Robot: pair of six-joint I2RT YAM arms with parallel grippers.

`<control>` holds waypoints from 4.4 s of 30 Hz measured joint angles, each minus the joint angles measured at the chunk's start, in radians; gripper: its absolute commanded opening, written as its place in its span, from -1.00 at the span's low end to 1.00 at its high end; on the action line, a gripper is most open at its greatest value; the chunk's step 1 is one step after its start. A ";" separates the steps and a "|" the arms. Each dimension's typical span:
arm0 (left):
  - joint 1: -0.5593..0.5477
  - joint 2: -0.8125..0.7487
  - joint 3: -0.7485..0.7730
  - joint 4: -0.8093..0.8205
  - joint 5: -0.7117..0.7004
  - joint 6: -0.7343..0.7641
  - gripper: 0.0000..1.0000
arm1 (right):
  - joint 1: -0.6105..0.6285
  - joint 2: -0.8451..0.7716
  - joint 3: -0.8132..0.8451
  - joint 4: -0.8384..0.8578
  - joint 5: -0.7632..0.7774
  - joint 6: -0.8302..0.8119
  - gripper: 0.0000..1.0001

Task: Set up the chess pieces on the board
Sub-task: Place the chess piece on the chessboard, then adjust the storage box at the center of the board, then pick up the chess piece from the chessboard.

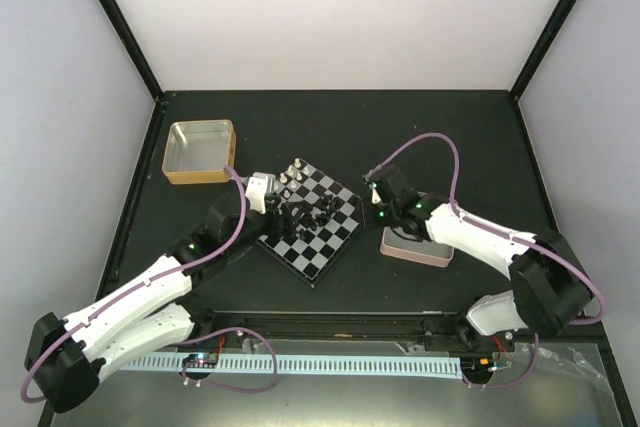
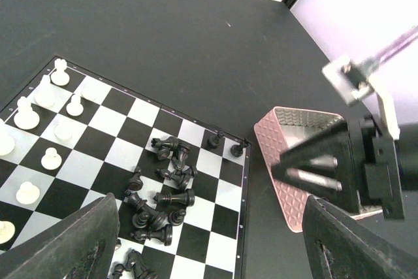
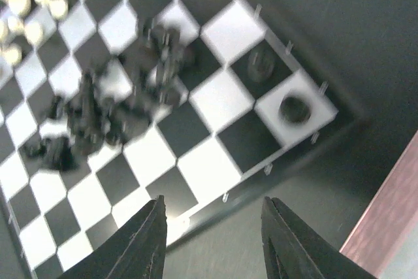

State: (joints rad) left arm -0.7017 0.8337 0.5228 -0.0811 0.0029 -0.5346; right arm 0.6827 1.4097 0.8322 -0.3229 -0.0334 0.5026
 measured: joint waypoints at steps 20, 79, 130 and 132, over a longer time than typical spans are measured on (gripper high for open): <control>0.000 0.058 0.000 -0.002 0.000 -0.046 0.52 | 0.118 0.032 -0.074 -0.231 0.019 0.052 -0.26; 0.111 0.534 0.409 -0.299 0.211 -0.212 -0.12 | -0.036 -0.081 0.014 -0.105 0.014 0.102 -0.19; 0.119 0.292 0.196 -0.237 0.094 -0.086 0.02 | 0.136 0.480 0.420 -0.166 0.012 0.053 -0.45; 0.119 0.292 0.190 -0.235 0.095 -0.086 0.03 | 0.136 0.489 0.420 -0.166 0.014 0.053 -0.44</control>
State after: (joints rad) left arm -0.5823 1.1255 0.7132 -0.3164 0.0975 -0.6205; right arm 0.8188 1.8984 1.2526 -0.4889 -0.0196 0.5556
